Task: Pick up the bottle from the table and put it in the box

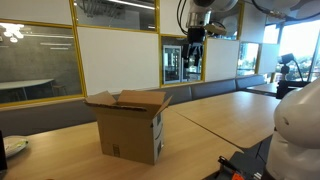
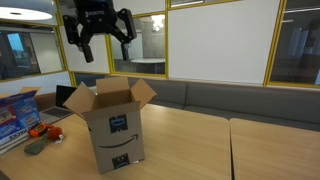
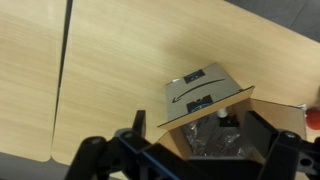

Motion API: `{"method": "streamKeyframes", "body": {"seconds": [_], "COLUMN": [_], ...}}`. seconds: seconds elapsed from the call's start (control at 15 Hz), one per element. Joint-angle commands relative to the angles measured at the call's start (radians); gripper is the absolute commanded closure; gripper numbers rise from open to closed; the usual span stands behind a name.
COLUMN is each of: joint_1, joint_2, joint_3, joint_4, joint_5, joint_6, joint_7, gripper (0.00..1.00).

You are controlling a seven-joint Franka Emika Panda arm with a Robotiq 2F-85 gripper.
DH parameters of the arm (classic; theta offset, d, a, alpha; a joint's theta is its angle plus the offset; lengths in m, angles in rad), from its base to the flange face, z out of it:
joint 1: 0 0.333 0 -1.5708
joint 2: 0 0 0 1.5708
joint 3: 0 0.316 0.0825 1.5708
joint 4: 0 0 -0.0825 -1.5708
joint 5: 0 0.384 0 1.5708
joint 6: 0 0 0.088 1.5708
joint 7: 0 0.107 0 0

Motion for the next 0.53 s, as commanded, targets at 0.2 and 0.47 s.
{"method": "streamKeyframes", "body": {"seconds": [0.2,0.47], "joint_1": [0.002,-0.004], "joint_2": [-0.117,-0.102], "joint_3": [-0.056,-0.050], "joint_4": [-0.050,-0.055], "joint_5": [0.073,0.053], "joint_6": [-0.103,-0.109], "joint_7": [-0.054,-0.042], "gripper": [0.00,0.00]}}
